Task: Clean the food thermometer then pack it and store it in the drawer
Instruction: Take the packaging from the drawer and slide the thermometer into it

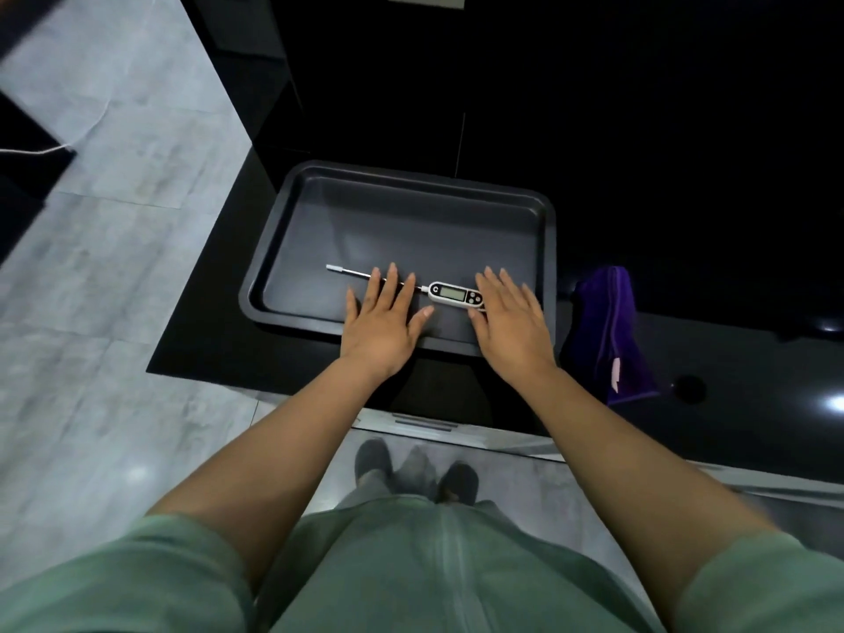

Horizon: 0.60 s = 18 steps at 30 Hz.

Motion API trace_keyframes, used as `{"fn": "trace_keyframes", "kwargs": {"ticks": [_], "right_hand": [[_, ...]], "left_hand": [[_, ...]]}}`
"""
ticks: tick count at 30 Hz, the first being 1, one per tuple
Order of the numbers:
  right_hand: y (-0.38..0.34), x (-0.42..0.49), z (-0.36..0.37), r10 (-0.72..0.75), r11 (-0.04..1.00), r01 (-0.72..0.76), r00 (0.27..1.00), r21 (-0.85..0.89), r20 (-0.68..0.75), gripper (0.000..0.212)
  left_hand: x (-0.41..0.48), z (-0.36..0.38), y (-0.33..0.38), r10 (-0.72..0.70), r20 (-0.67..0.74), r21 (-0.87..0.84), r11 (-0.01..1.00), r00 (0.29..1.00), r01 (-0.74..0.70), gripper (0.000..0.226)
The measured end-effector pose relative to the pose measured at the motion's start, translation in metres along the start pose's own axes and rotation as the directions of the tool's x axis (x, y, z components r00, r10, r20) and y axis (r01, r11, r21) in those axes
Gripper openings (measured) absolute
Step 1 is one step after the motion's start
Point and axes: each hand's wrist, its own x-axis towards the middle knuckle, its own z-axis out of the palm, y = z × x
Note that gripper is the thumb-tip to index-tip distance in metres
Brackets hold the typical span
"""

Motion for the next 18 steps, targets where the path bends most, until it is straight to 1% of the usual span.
{"fn": "trace_keyframes", "kwargs": {"ticks": [5, 9, 18], "right_hand": [[0.005, -0.021, 0.0, 0.022, 0.999, -0.021, 0.999, 0.035, -0.03, 0.054], [0.002, -0.044, 0.002, 0.04, 0.999, -0.039, 0.999, 0.035, -0.033, 0.053], [-0.022, -0.112, 0.011, 0.175, 0.984, -0.177, 0.98, -0.015, -0.099, 0.054]], "left_hand": [[-0.02, 0.009, 0.004, -0.049, -0.014, 0.039, 0.998, 0.999, 0.05, 0.064], [-0.039, 0.013, 0.003, -0.048, -0.042, 0.024, 0.999, 0.998, 0.049, 0.064], [-0.09, 0.027, -0.019, 0.025, -0.101, 0.011, 1.0, 0.995, -0.024, 0.064]]}}
